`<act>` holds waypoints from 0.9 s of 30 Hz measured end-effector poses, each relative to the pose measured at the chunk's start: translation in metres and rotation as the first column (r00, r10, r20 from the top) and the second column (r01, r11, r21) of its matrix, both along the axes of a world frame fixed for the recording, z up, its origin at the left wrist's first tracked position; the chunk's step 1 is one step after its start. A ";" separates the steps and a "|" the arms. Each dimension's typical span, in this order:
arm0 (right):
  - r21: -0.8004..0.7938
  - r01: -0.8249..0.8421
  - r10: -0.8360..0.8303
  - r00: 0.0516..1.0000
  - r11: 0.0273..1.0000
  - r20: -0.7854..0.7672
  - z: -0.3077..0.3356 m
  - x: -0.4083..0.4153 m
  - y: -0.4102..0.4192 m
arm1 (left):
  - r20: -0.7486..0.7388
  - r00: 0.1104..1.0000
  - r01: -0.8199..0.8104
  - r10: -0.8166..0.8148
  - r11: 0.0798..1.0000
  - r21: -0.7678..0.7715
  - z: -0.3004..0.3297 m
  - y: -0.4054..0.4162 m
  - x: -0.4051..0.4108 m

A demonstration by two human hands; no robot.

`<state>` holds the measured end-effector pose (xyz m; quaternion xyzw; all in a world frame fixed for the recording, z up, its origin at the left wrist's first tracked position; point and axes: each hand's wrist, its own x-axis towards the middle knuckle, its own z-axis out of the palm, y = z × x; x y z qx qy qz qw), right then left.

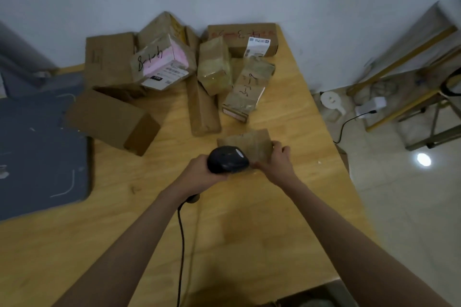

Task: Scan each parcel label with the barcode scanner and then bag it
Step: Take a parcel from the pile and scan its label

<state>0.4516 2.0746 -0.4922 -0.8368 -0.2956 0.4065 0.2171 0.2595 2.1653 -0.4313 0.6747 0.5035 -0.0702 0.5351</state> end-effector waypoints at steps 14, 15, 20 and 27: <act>-0.013 -0.054 0.053 0.993 0.998 -0.104 -0.010 -0.140 -0.097 | -0.116 0.986 -0.125 0.121 0.992 -0.025 -0.003 -0.081 -0.172; -0.011 -0.009 0.007 0.986 1.000 -0.164 -0.009 -0.138 -0.095 | -0.101 0.982 -0.166 0.163 0.986 -0.032 -0.003 -0.082 -0.176; 0.014 0.126 -0.113 0.928 0.992 -0.355 0.004 -0.128 -0.075 | -0.020 0.957 -0.291 0.290 0.952 -0.097 -0.002 -0.071 -0.164; 0.148 0.189 -0.129 0.931 0.971 -0.342 0.017 -0.131 -0.062 | 0.139 0.951 -0.261 0.274 0.959 -0.106 0.000 -0.059 -0.150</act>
